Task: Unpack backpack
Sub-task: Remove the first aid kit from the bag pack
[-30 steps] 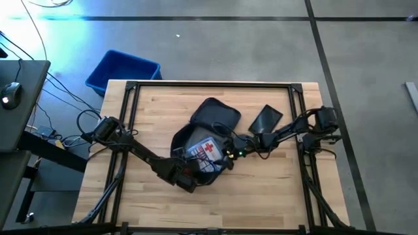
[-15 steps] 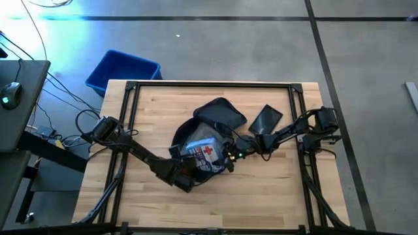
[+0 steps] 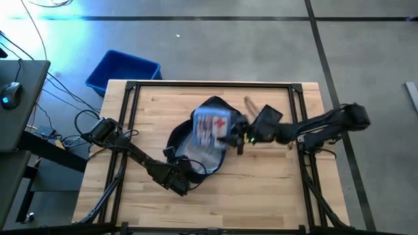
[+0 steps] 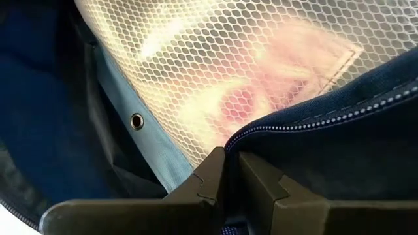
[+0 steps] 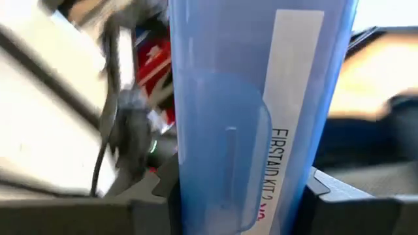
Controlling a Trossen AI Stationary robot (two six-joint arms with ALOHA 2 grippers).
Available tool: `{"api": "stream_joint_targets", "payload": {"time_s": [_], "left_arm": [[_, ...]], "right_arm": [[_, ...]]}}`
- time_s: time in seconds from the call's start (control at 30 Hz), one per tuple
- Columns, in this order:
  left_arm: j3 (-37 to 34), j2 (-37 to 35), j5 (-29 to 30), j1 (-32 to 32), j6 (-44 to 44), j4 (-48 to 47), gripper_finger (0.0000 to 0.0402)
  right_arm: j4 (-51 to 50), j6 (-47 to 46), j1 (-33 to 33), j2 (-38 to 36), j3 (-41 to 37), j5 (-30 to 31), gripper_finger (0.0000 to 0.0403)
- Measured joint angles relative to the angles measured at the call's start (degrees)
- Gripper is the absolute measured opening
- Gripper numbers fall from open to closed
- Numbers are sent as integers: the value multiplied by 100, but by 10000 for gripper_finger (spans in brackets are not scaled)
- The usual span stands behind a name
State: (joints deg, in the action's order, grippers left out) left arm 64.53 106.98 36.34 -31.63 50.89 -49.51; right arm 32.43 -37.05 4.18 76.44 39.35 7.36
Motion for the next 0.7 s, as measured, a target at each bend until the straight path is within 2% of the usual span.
{"api": "stream_joint_targets", "payload": {"time_s": [0.13,0.27,0.33,0.4,0.5,0.7], "left_arm": [[-2,0,-120,-2,2,-49,18],[-2,0,-127,-6,0,-47,18],[-2,0,-127,-6,0,-45,18],[-2,0,-126,-6,0,-44,18],[-4,0,-125,-6,0,-44,18],[-4,0,-127,-6,0,-40,18]], "right_arm": [[-1842,-86,-427,-1180,0,986,143],[-4229,-854,-939,-2105,2,2038,143],[-5398,-1436,-1203,-2330,-4,2301,143],[-6155,-1878,-1436,-2380,-50,2365,143],[-5925,-1966,-1743,-2358,-451,2154,143],[-3603,-2186,-2512,-2345,-1919,1180,143]]}}
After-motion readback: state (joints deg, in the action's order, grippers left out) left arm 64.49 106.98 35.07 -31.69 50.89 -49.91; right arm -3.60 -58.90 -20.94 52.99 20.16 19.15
